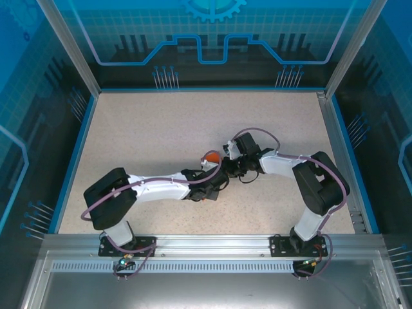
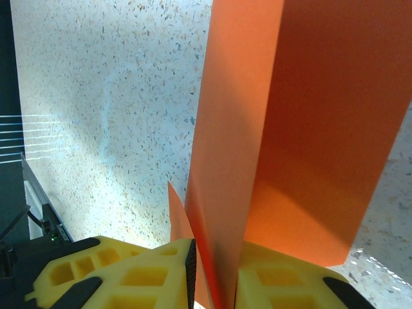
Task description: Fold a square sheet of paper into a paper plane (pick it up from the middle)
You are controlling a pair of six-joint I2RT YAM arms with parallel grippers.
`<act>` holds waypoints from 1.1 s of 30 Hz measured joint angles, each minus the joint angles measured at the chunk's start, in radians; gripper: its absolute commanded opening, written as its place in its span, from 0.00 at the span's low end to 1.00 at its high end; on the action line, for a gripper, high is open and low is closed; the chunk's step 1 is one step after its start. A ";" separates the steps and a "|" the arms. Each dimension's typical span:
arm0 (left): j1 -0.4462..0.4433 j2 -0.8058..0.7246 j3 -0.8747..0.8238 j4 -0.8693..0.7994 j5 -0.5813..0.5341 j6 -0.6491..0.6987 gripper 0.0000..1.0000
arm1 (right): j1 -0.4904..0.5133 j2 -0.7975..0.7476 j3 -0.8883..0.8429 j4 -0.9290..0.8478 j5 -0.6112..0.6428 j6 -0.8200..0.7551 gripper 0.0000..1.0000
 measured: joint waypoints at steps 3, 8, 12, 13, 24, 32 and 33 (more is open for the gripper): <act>-0.010 0.024 0.006 -0.028 -0.044 -0.013 0.43 | 0.000 0.000 0.000 0.000 -0.001 0.000 0.22; -0.018 0.048 0.007 -0.047 -0.089 -0.040 0.36 | 0.000 0.000 0.000 -0.001 0.000 0.000 0.22; -0.027 0.056 0.008 -0.057 -0.108 -0.055 0.34 | 0.000 0.000 0.000 -0.001 0.000 0.000 0.22; -0.029 0.058 0.008 -0.057 -0.112 -0.055 0.34 | 0.000 0.000 0.000 -0.001 0.000 0.000 0.22; -0.034 0.060 0.008 -0.064 -0.149 -0.074 0.34 | 0.000 0.000 0.002 -0.005 0.000 0.000 0.16; -0.034 0.059 0.008 -0.050 -0.156 -0.047 0.40 | 0.000 0.000 0.002 -0.005 0.000 0.000 0.11; -0.034 0.056 0.008 -0.045 -0.156 -0.043 0.40 | 0.000 0.000 0.002 -0.005 0.000 0.000 0.11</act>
